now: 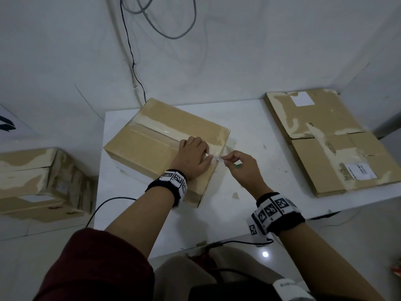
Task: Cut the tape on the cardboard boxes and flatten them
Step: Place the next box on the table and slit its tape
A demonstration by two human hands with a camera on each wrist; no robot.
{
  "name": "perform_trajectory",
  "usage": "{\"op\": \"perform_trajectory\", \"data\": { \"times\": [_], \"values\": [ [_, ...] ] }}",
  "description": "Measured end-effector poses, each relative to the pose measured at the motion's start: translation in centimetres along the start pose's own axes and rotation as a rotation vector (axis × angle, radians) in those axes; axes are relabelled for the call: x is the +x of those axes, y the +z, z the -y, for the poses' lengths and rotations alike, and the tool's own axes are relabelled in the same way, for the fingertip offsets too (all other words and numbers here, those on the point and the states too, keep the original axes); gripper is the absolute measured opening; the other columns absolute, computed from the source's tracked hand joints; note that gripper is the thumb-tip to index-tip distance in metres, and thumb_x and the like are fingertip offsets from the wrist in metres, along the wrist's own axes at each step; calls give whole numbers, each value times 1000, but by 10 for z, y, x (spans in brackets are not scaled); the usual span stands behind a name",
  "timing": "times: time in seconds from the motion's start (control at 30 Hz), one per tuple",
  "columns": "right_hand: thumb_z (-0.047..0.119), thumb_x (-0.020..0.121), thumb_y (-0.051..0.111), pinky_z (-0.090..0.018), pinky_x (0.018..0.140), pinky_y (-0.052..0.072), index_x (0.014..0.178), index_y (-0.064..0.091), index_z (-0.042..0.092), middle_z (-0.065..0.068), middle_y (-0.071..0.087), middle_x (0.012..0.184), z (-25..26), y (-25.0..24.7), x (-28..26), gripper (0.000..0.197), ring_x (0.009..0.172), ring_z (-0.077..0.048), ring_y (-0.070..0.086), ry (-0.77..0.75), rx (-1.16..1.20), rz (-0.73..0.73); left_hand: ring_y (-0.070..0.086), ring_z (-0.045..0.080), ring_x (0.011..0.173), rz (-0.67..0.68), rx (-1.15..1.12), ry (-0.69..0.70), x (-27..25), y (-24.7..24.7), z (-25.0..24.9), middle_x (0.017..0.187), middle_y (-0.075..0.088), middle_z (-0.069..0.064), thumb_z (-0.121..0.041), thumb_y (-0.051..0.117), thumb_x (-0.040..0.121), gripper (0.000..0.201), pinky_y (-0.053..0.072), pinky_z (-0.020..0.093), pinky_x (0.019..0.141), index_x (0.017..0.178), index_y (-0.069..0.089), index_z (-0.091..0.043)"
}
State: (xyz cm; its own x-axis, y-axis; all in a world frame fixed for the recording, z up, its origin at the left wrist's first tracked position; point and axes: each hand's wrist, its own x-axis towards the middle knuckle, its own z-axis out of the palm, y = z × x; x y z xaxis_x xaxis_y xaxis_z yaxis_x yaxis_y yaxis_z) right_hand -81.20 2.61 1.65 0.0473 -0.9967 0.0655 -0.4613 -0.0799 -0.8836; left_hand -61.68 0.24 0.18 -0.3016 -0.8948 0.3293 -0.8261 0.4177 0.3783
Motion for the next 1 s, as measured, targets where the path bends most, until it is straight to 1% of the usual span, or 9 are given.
{"op": "perform_trajectory", "data": {
  "times": [0.1,0.27,0.4,0.5,0.63,0.7,0.83,0.93,1.0],
  "values": [
    [8,90,66,-8,65,42,89,72,10,11,66,84,1,6,-4,7,78,2,56,-19,10,-29,46,25,90,-14,-2,3,0,1,0,88,52,3,-46,37,83,38,23,35,79,87,57,-13],
    [9,90,66,-10,67,47,89,73,9,10,69,85,-1,1,-6,7,80,3,59,32,47,-12,44,23,90,-22,5,14,-1,0,-1,89,52,2,-45,38,84,37,22,34,79,88,57,-14],
    [7,90,64,-8,68,47,91,73,9,11,68,84,2,9,-2,9,87,-5,62,57,59,-18,45,24,89,-31,9,10,-2,0,-1,88,52,2,-45,39,83,37,22,33,78,87,57,-14],
    [9,90,65,-9,66,47,92,73,9,12,69,85,-4,6,-4,9,84,-11,63,66,78,9,46,24,89,-26,12,15,-1,-1,-2,88,52,2,-45,38,83,37,21,33,77,87,57,-14],
    [7,90,64,-9,69,46,92,73,11,12,68,85,-2,4,-5,10,85,-5,61,46,70,7,41,20,88,-58,17,29,-3,-2,-3,86,51,2,-44,40,84,34,19,31,76,85,56,-14],
    [6,90,63,-10,70,45,90,71,13,9,67,88,1,8,-4,11,85,-2,59,-15,43,-13,37,17,86,-74,16,32,-4,-2,-3,85,50,2,-42,40,85,33,16,29,75,85,56,-13],
    [7,91,64,-10,75,43,90,70,19,10,68,91,2,4,-3,13,88,-1,60,-129,-13,-34,41,21,86,-63,6,8,-3,-4,-6,86,50,3,-34,33,85,32,17,31,75,85,56,-12],
    [11,91,65,-14,72,45,88,68,25,12,69,92,7,0,3,14,89,-3,60,-125,-23,-4,42,22,86,-67,-16,-6,-5,-4,-7,86,51,4,-29,29,83,32,21,33,76,84,56,-12],
    [11,90,66,-16,72,46,87,70,22,13,70,91,10,3,9,12,90,-3,61,-102,-34,56,42,21,85,-80,-36,-13,-5,-4,-7,85,51,3,-27,30,82,30,21,33,76,83,56,-13]
  ]
}}
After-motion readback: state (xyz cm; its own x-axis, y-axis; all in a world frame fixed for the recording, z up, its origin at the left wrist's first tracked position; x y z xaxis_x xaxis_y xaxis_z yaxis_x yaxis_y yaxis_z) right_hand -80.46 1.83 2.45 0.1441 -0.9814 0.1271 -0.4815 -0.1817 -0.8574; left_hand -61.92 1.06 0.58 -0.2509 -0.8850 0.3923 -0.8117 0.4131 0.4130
